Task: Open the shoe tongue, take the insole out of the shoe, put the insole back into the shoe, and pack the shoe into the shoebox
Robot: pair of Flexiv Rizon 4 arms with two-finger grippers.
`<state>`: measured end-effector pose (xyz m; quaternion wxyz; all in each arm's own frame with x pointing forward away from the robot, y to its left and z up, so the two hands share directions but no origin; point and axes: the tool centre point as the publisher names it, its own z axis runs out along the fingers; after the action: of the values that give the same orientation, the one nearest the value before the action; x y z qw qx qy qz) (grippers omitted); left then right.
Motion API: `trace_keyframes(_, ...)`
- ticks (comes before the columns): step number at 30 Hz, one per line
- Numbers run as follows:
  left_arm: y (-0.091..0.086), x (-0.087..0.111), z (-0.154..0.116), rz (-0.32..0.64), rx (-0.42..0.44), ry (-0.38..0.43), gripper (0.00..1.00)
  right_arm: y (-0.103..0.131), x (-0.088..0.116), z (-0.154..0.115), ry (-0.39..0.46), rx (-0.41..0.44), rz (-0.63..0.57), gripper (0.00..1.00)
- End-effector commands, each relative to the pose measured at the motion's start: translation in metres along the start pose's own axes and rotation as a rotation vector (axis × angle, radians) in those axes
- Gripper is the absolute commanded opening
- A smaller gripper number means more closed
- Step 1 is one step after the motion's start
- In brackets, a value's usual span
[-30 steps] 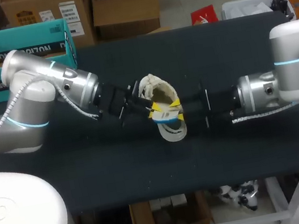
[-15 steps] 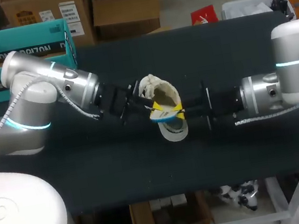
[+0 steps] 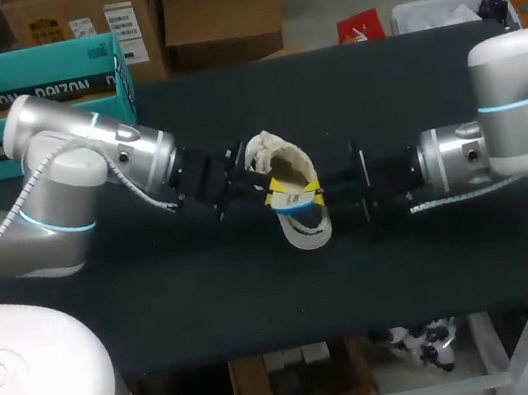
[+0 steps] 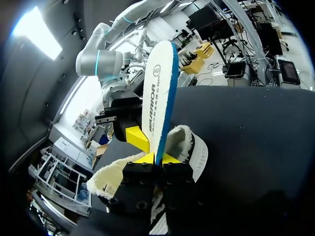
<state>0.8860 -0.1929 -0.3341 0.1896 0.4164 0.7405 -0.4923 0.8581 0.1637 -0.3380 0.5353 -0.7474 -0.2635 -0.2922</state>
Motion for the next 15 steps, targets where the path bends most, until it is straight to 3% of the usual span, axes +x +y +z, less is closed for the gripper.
trace_keyframes(1,0.010,-0.002,0.008,-0.009,-0.001,0.005,0.00,0.010,0.000,0.003,-0.005,0.016,0.006,0.00)
trace_keyframes(7,0.017,-0.002,0.011,-0.022,-0.009,0.009,0.00,0.013,0.000,0.006,-0.016,0.016,0.014,0.00)
trace_keyframes(13,0.006,0.001,0.006,-0.012,0.012,-0.001,0.00,0.013,-0.001,0.005,-0.016,0.011,0.011,0.00)
trace_keyframes(15,0.001,0.002,0.004,-0.004,0.021,-0.005,0.19,0.013,-0.001,0.005,-0.014,0.009,0.010,0.00)
